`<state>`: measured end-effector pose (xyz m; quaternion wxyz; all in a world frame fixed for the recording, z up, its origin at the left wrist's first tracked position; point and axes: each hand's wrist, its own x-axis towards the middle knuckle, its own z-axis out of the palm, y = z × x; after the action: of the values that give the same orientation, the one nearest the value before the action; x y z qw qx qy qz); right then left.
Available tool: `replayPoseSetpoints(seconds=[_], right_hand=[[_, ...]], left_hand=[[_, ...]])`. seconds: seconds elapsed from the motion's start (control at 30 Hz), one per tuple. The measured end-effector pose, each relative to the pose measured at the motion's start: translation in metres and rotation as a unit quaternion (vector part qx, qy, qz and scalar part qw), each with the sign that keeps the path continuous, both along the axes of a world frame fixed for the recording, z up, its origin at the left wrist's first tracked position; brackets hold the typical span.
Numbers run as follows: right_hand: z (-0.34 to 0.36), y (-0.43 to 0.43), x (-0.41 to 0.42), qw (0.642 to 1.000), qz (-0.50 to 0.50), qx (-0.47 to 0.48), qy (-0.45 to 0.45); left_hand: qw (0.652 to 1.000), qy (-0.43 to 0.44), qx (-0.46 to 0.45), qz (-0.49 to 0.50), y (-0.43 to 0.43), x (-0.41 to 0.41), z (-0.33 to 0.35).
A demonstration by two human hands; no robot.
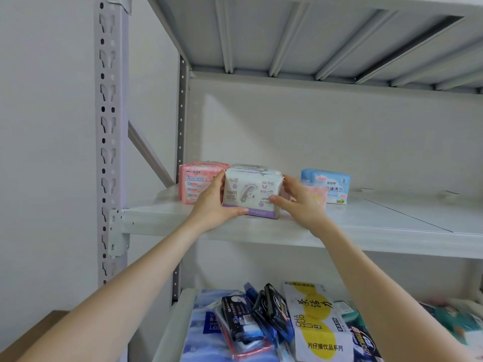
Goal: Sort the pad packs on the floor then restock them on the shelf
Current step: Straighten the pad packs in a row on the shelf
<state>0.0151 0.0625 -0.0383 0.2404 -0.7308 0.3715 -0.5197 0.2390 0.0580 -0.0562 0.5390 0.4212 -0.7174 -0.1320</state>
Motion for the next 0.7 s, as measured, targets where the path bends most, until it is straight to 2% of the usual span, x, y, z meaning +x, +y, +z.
replayPoseSetpoints(seconds=[0.27, 0.7], right_hand=[[0.006, -0.02, -0.014, 0.999, 0.031, 0.04, -0.007], [0.004, -0.037, -0.019, 0.995, 0.07, 0.066, -0.035]], left_hand=[[0.997, -0.027, -0.037, 0.054, -0.013, -0.004, -0.002], [0.997, -0.053, 0.006, 0.054, -0.021, -0.005, 0.003]])
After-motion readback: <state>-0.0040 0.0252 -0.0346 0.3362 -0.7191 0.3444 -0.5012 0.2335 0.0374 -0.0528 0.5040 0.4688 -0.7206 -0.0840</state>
